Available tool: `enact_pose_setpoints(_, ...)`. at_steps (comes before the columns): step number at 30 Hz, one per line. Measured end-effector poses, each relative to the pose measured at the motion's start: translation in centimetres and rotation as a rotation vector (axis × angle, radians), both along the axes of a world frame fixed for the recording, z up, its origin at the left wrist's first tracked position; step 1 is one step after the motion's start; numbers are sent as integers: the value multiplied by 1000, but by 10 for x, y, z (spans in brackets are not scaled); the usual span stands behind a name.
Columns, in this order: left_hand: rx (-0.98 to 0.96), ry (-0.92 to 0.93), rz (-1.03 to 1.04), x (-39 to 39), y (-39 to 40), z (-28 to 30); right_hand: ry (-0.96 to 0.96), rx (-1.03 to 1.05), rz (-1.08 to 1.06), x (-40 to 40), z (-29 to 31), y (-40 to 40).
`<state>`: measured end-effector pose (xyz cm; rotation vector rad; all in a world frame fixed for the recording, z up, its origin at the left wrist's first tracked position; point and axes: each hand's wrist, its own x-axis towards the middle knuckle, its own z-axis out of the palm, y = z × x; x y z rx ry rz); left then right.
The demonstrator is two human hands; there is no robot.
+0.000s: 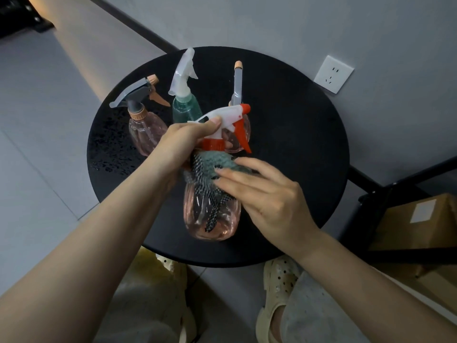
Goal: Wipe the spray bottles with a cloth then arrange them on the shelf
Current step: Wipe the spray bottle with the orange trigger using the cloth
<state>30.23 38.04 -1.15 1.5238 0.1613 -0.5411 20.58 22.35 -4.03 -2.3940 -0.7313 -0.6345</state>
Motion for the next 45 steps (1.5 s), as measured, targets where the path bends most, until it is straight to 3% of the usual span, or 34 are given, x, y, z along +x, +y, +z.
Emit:
enact_pose_setpoints(5, 166, -26, 37, 4, 5, 4, -205, -280, 170, -17, -3, -1)
enact_pose_setpoints(11, 143, -37, 46, 4, 9, 9, -194, -350, 263, -21, -4, -3)
enact_pose_setpoints(14, 127, -28, 12, 2, 4, 9, -152, -273, 157, -13, -1, -4)
enact_pose_setpoints(21, 1, 19, -42, -5, -7, 5, 160, 151, -54, 4, 3, -2)
enact_pose_setpoints(28, 47, 44, -71, -4, -4, 6, 198, 300, -71, 2, -1, -3)
enact_pose_setpoints(38, 50, 18, -47, 3, 7, 13, -190, -333, 263, -23, -5, -9)
enact_pose_setpoints(42, 16, 26, -20, 4, 8, 12, -154, -310, 197, -20, -4, -10)
enact_pose_setpoints(45, -19, 40, -56, 3, 4, 13, -70, -138, 81, -12, 0, -10)
